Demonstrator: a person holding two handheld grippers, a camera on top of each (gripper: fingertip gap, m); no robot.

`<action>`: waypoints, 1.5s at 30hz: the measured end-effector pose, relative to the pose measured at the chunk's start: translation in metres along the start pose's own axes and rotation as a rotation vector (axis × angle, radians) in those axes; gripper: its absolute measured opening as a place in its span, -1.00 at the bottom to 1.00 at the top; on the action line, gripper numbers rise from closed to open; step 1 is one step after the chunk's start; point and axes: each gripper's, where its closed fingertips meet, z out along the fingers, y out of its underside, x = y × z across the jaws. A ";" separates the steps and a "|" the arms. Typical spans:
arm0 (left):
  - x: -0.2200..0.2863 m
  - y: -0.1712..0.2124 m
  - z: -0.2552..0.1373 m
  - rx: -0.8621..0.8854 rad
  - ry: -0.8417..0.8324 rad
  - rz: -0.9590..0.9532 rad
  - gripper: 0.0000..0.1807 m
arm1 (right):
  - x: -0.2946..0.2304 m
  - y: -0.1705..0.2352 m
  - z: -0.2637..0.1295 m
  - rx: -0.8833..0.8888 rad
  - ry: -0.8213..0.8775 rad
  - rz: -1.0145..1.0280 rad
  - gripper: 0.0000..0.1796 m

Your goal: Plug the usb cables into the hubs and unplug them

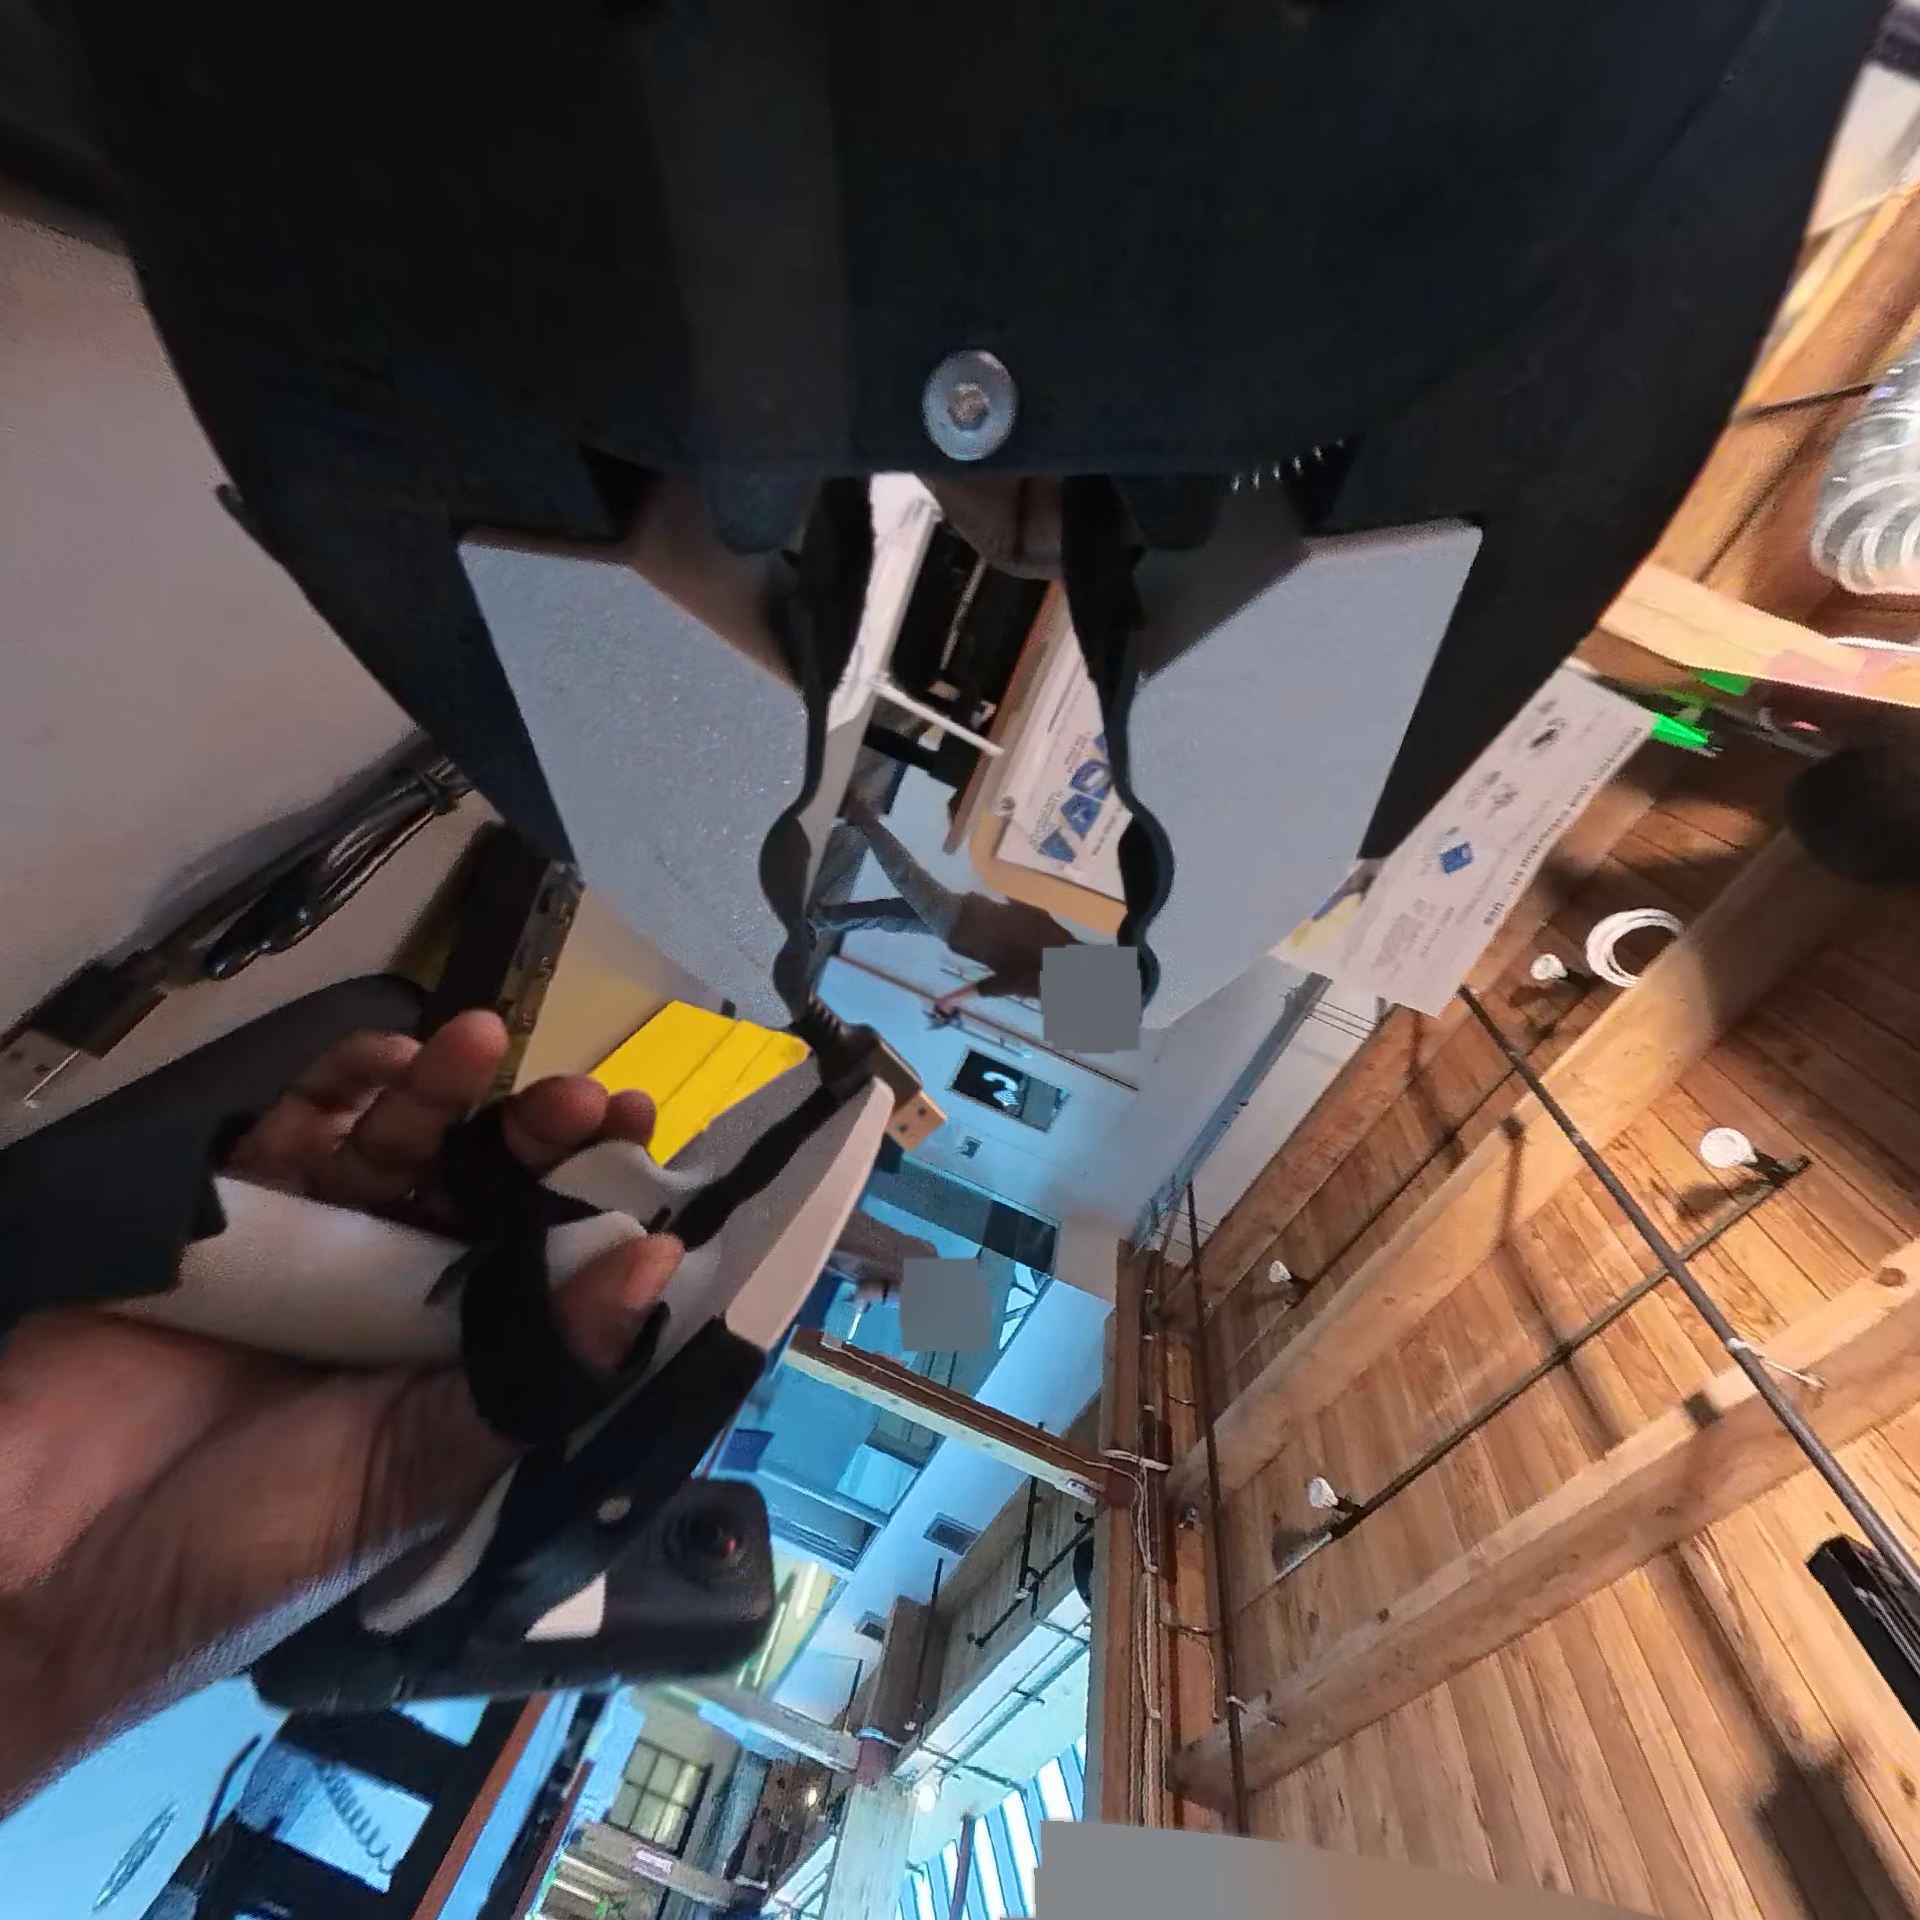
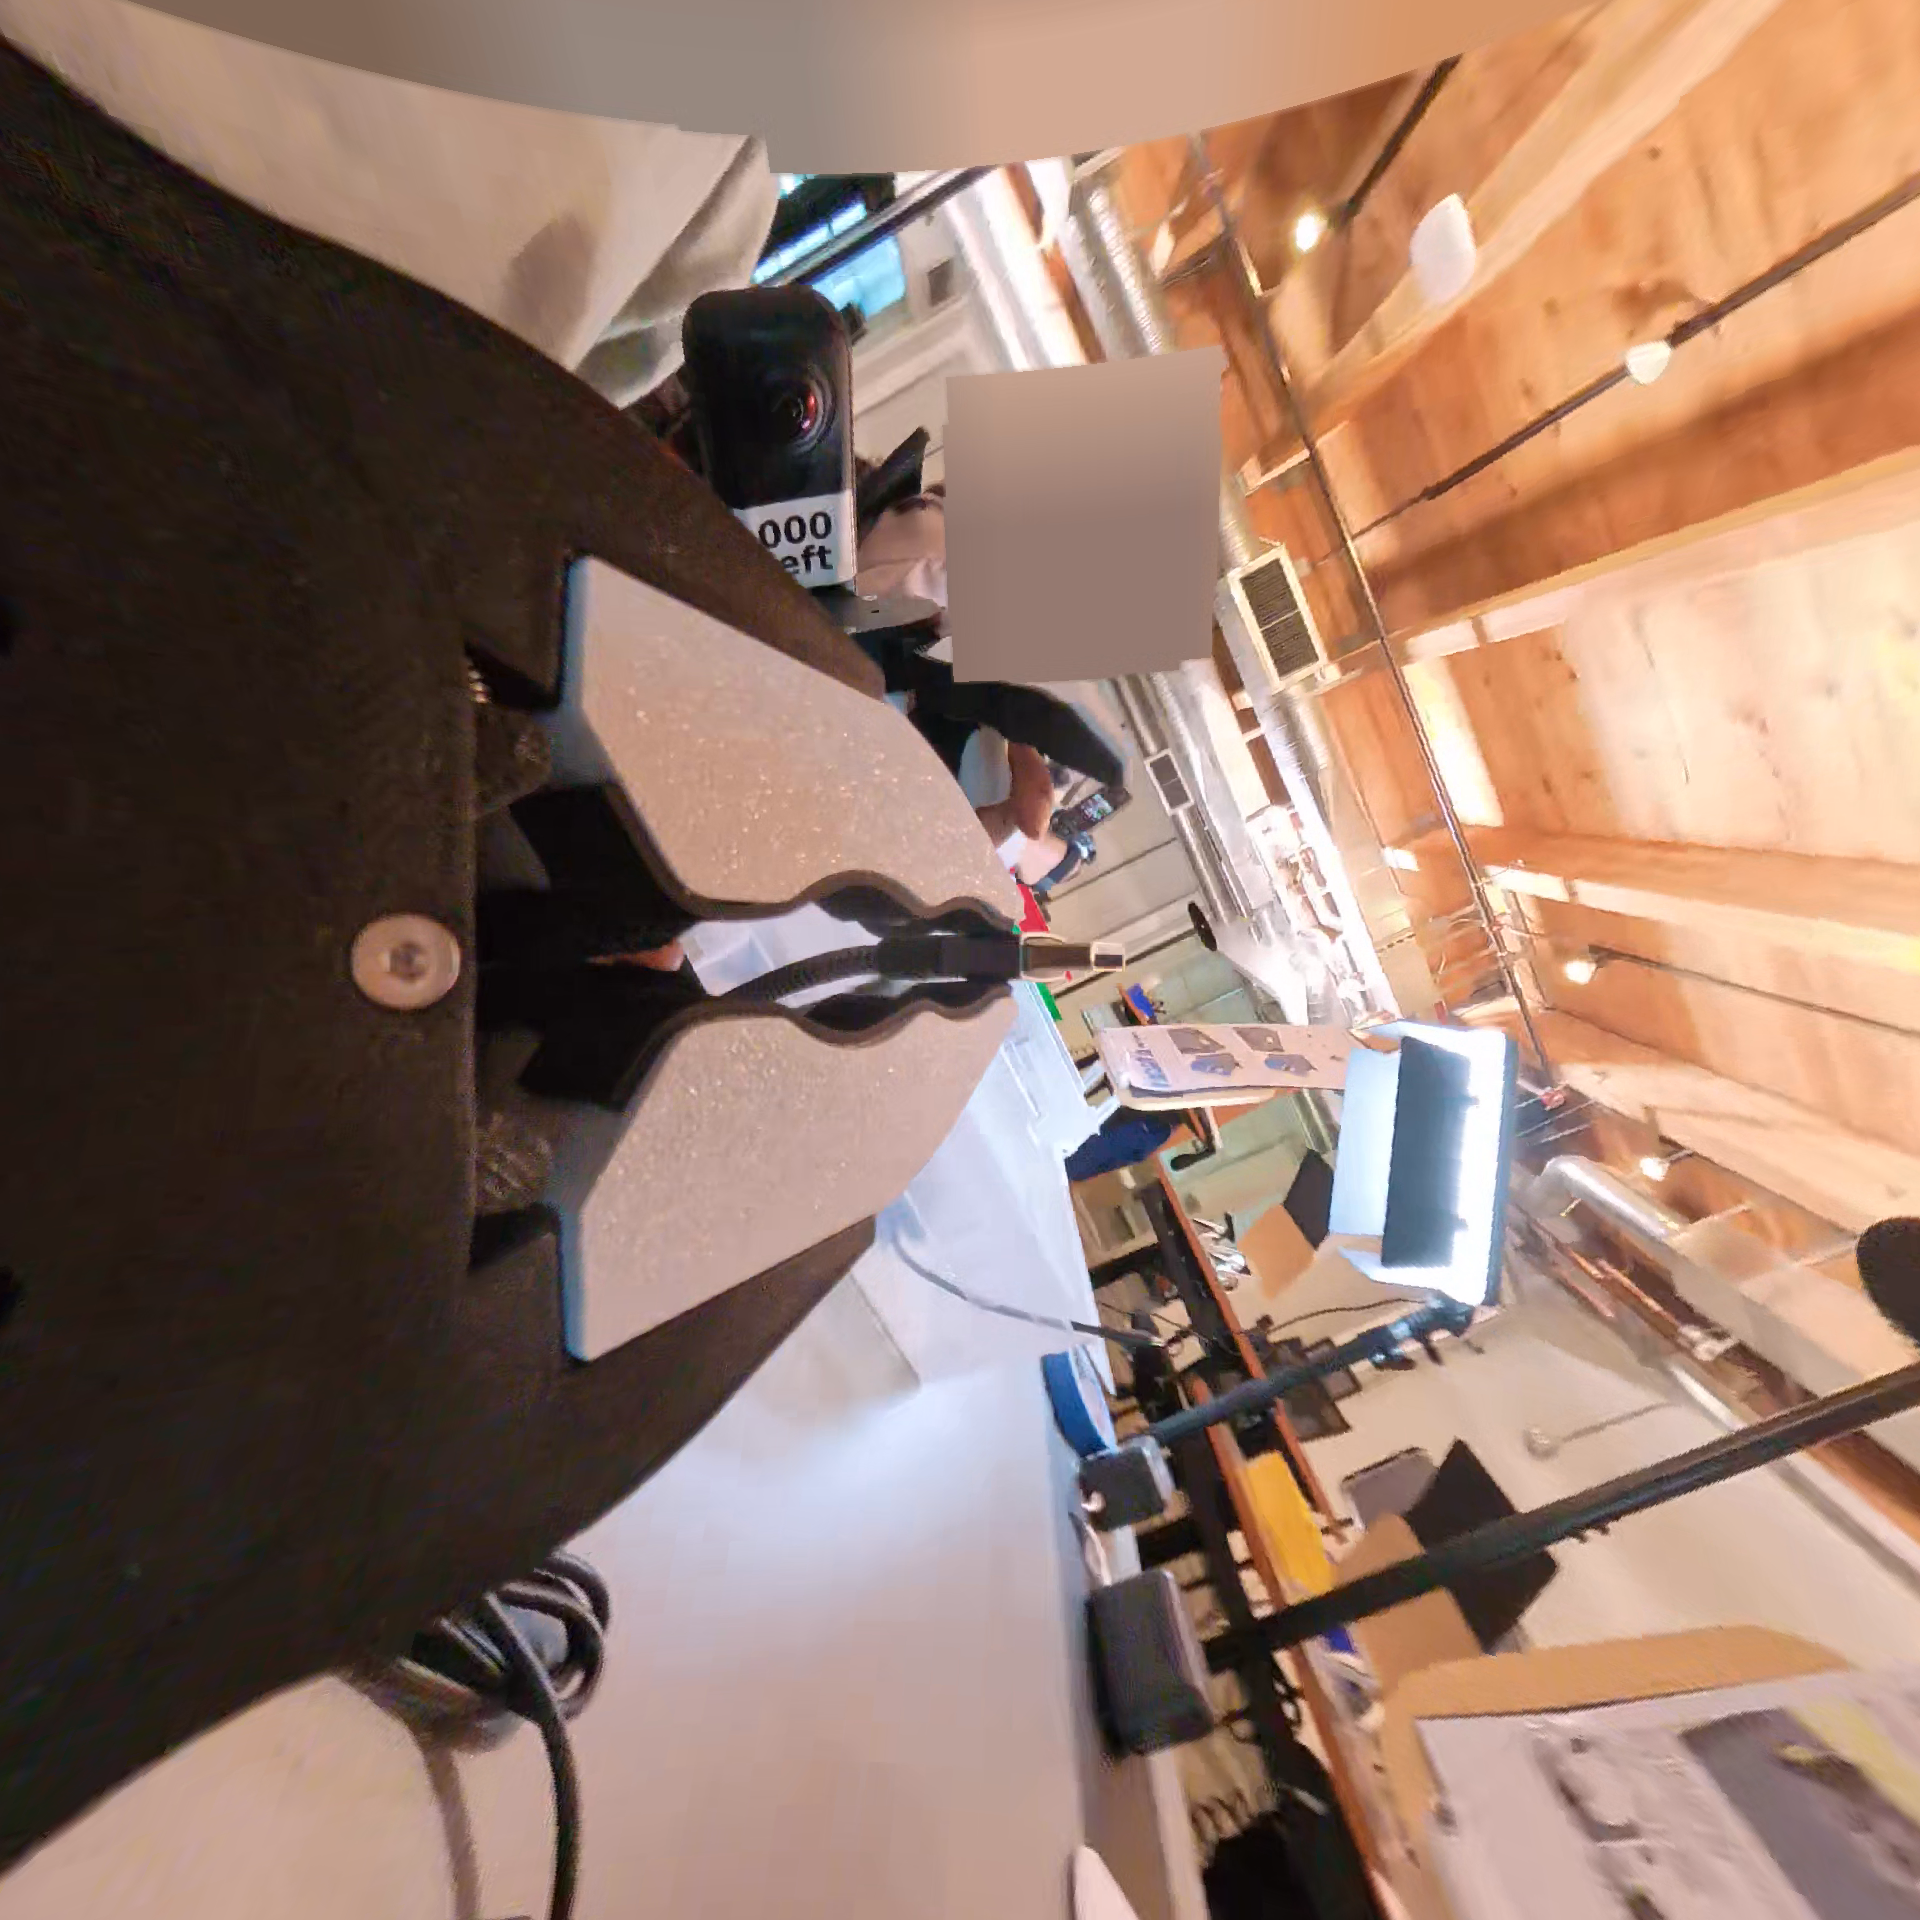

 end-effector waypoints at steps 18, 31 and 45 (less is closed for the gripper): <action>0.044 0.003 0.043 -0.152 0.165 -0.801 -0.79 | -0.002 -0.012 0.002 0.145 0.036 0.001 -0.91; 0.063 -0.015 -0.018 -0.107 0.750 -1.163 -0.91 | -0.041 0.007 -0.035 -0.242 -0.227 -1.100 -0.54; 0.120 -0.044 -0.025 -0.185 1.065 -1.057 -0.90 | -0.043 0.069 -0.055 -0.891 -0.533 -0.939 -0.66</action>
